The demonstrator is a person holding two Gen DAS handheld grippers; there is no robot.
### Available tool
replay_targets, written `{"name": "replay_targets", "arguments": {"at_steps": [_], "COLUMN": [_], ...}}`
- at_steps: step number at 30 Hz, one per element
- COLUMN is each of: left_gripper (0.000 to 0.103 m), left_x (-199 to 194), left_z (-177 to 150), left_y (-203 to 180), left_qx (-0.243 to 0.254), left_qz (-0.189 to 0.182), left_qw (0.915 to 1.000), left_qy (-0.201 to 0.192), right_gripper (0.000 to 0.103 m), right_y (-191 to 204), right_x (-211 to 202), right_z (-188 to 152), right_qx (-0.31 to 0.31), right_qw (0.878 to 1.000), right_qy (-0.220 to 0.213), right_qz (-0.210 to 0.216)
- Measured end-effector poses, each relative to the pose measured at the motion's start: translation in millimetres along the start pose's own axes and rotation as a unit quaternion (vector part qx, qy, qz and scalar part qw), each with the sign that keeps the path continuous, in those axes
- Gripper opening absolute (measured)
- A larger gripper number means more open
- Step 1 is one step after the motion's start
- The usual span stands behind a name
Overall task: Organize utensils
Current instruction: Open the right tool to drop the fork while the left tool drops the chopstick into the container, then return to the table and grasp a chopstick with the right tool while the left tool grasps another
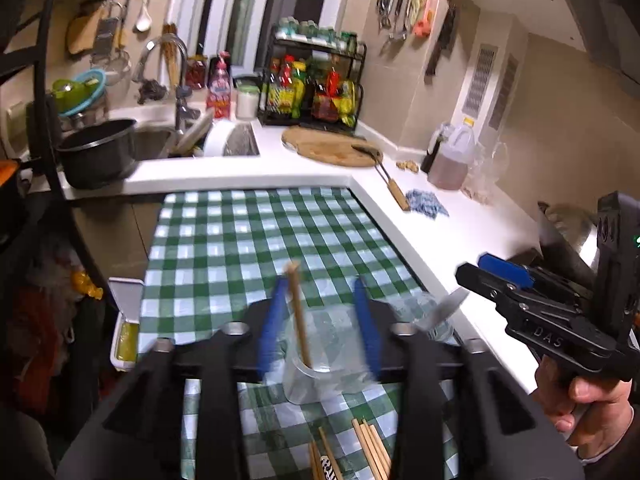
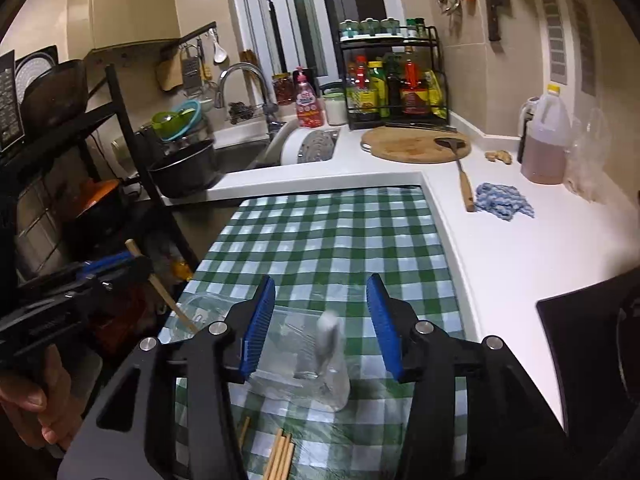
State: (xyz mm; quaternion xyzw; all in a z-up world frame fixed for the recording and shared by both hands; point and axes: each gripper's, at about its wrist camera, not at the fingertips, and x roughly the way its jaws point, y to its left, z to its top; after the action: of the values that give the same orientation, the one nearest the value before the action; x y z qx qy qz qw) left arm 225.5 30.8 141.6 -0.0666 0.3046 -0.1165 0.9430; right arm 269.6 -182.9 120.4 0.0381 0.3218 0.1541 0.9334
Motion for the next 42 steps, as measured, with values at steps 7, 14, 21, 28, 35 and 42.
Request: {"name": "replay_targets", "arguments": {"at_steps": [7, 14, 21, 28, 35, 42], "left_gripper": [0.049, 0.049, 0.049, 0.039, 0.027, 0.017], "left_x": [-49, -102, -134, -144, -143, -129], "left_z": [-2, -41, -110, -164, -216, -265], "left_y": [1, -6, -12, -16, -26, -20], "left_qx": [-0.003, 0.007, 0.028, 0.031, 0.021, -0.007], "left_qz": [0.024, 0.048, 0.072, 0.075, 0.053, 0.057], "left_qw": [0.9986, 0.9953, 0.9911, 0.9922, 0.9967, 0.9983], "left_qy": [-0.047, -0.084, -0.109, -0.094, -0.058, -0.008], "right_gripper": [0.048, 0.048, 0.048, 0.040, 0.024, 0.015], "right_y": [-1, 1, 16, 26, 39, 51], "right_x": [-49, -113, -151, -168, -168, -133], "right_z": [-6, -40, -99, -150, -207, -275], "right_qx": [-0.012, 0.002, -0.007, 0.003, 0.019, 0.028], "right_qw": [0.999, 0.994, 0.990, 0.993, 0.998, 1.000], "right_qy": [-0.033, -0.097, -0.129, -0.107, -0.066, 0.004], "right_qz": [-0.039, -0.051, -0.057, -0.041, -0.017, 0.003]}}
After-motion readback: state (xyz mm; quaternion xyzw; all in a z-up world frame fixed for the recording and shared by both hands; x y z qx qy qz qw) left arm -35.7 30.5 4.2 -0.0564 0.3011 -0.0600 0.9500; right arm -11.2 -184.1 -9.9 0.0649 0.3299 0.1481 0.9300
